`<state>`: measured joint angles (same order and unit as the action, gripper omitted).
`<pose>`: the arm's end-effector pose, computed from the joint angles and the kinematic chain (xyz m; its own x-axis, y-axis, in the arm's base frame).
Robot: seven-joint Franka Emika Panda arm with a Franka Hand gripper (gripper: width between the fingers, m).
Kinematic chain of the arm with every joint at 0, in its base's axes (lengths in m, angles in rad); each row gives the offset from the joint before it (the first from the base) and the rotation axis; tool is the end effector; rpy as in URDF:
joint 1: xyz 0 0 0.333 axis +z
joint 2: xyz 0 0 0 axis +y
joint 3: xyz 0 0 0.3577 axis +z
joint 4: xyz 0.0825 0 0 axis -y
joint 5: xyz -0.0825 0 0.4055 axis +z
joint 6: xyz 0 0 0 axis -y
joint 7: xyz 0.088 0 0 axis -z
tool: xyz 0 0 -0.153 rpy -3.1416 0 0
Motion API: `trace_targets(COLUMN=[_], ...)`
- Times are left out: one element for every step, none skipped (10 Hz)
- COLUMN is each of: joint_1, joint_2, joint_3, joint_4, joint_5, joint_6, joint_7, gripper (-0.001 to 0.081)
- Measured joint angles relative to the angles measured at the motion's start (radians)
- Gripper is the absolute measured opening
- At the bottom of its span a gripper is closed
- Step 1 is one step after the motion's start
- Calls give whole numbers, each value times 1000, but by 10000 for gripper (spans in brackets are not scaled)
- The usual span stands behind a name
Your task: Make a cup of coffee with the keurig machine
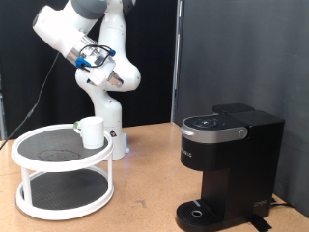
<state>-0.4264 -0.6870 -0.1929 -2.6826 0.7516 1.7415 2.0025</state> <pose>0.2979 -0.0979 0.4408 -0.8544 -0.1095 -0.5080 -0.4330 0.6906 0.5793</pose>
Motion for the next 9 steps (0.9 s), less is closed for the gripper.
trace_targets(joint_1=[0,-2,-6,-11,-16,-22,-30,-40,-52], joint_2=[4,8,10,10,9,9,10,11,14], joint_3=[1,-1,-20,-60,-109,-155,-194,-226,-254], joint_4=[0,-1,1,9,23,38,51,64,77], joint_5=[-20,-40,-45,-45,-45,-46,-64,-90,-113], joint_6=[5,5,-6,-41,-84,-121,-151,-173,-181], joint_7=[-1,-7,-21,-46,-74,-96,-105,-107,-107], gripper=[0,0,0,0,0,0,0,0,0])
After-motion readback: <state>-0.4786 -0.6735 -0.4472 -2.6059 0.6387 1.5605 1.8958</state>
